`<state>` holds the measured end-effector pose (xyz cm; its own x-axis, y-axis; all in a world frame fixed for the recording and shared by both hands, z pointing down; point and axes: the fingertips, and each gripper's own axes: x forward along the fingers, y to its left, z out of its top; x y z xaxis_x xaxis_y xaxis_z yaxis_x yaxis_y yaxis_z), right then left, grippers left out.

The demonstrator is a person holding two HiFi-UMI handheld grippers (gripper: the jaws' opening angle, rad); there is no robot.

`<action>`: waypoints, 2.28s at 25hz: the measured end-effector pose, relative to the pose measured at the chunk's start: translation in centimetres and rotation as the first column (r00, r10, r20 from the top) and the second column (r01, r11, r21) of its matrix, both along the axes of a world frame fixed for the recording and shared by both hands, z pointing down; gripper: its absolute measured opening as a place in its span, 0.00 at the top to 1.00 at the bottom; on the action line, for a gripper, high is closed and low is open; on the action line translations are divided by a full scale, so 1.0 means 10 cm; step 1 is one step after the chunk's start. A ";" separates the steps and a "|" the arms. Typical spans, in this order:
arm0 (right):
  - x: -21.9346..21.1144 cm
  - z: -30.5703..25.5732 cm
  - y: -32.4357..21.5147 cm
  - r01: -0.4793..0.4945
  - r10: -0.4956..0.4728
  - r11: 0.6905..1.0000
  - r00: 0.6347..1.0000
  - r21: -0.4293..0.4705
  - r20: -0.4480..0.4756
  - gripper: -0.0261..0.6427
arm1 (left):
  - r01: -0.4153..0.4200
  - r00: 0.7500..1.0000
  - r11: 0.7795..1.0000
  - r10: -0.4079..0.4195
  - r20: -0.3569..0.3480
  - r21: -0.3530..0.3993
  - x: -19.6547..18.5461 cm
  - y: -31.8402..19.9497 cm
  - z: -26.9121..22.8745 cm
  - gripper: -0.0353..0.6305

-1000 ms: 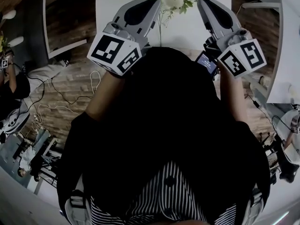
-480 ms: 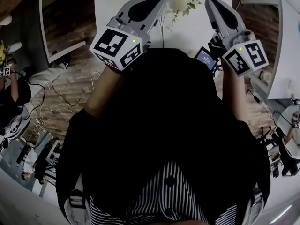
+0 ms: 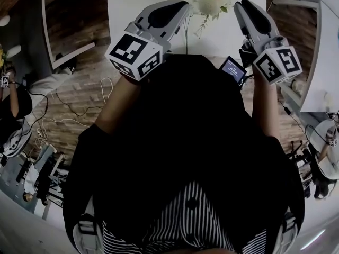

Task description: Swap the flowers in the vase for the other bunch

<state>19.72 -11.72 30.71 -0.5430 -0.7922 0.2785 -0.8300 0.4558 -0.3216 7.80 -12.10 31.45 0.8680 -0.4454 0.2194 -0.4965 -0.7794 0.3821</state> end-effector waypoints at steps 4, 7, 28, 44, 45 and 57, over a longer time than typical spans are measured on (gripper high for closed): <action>0.01 0.23 -0.04 -0.003 0.002 0.999 1.000 -0.044 -0.023 0.69 | -0.001 1.000 1.000 0.001 0.009 -0.030 -0.07 0.02 0.15 0.94; 0.00 0.35 -0.08 0.005 -0.008 0.998 0.999 -0.057 -0.051 0.58 | -0.002 1.000 0.998 0.003 0.013 -0.055 -0.10 0.04 0.28 0.94; -0.14 1.04 -0.28 0.077 -0.103 0.975 0.988 -0.208 -0.117 0.29 | 0.066 0.998 0.990 -0.064 0.018 -0.128 -0.35 0.12 0.49 0.94; -0.20 1.02 -0.34 0.091 -0.119 0.974 0.985 -0.209 -0.125 0.81 | 0.121 0.993 0.984 -0.121 0.008 -0.128 -0.49 0.20 0.43 0.94; -0.20 1.01 -0.35 0.093 -0.120 0.974 0.985 -0.208 -0.124 0.82 | 0.122 0.993 0.985 -0.122 0.008 -0.126 -0.49 0.20 0.43 0.94; -0.24 0.98 -0.38 0.104 -0.132 0.974 0.982 -0.201 -0.132 0.87 | 0.133 0.991 0.983 -0.134 0.006 -0.126 -0.52 0.16 0.41 0.94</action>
<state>17.29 -15.51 40.50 -0.5725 -0.6486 0.5015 -0.8179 0.4948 -0.2938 2.59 -10.50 35.56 0.8032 -0.5265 0.2787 -0.5918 -0.6519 0.4741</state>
